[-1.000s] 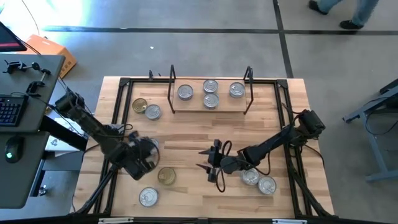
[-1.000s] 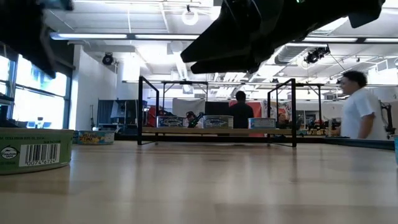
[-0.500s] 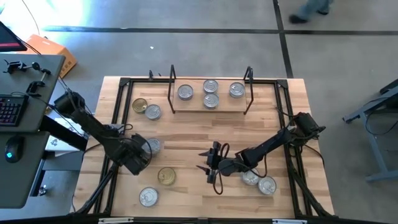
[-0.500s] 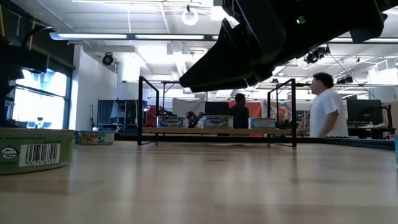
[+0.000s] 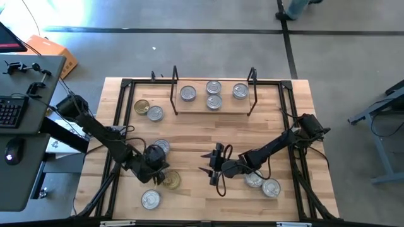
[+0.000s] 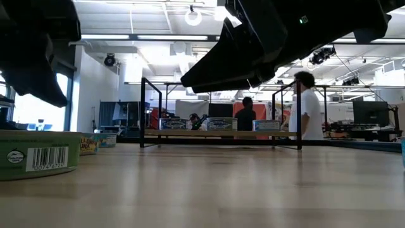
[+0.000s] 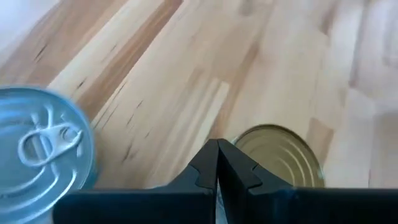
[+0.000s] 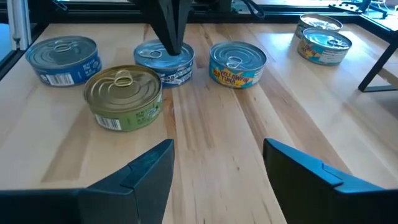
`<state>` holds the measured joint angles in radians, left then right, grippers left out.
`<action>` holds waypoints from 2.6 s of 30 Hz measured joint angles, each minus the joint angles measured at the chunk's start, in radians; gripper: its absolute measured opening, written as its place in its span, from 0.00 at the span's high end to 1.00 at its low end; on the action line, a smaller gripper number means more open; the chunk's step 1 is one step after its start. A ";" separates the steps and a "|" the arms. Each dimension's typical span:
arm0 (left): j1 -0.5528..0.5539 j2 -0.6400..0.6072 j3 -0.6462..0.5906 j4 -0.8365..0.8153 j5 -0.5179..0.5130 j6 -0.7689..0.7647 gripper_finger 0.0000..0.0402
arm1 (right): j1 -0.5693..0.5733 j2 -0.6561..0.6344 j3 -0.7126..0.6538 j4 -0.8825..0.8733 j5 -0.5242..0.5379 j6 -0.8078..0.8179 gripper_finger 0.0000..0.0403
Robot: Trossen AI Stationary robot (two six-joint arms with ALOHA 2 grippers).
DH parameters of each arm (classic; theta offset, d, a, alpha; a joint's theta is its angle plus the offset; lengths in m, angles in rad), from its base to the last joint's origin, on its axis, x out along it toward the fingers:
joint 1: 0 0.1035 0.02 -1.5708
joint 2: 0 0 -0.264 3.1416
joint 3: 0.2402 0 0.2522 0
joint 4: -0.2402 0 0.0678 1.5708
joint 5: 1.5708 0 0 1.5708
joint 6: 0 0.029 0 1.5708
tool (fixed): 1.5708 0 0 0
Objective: Stack canned seafood by type on shelf
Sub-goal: Adjust the blue tuna can, then put the yellow and blue tuna can on the shelf
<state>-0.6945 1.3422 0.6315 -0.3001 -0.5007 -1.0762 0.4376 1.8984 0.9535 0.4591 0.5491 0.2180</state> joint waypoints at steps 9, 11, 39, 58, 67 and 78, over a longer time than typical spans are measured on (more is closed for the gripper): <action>-0.023 -0.003 0.117 -0.298 -0.027 -0.019 1.00 | 0.016 -0.004 0.000 -0.030 0.015 0.011 0.41; -0.023 -0.003 0.123 -0.306 -0.047 -0.002 1.00 | 0.030 -0.029 0.000 -0.089 0.047 0.028 0.41; 0.036 -0.003 0.122 0.023 -0.437 0.400 1.00 | 0.509 -0.223 0.095 -1.362 -0.460 1.402 0.68; 0.033 -0.003 0.122 0.069 -0.425 0.398 1.00 | 0.279 -0.177 0.104 -0.767 -0.200 0.526 0.78; 0.033 -0.003 0.122 0.082 -0.421 0.398 1.00 | 0.348 -0.209 0.192 -1.148 -0.321 0.742 0.78; 0.033 -0.003 0.122 0.090 -0.426 0.399 1.00 | 0.433 -0.210 0.087 -1.167 -0.169 0.711 0.73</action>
<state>-0.6617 1.3388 0.7532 -0.2104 -0.9264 -0.6773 0.8711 1.6886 1.0405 -0.7076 0.3797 0.9288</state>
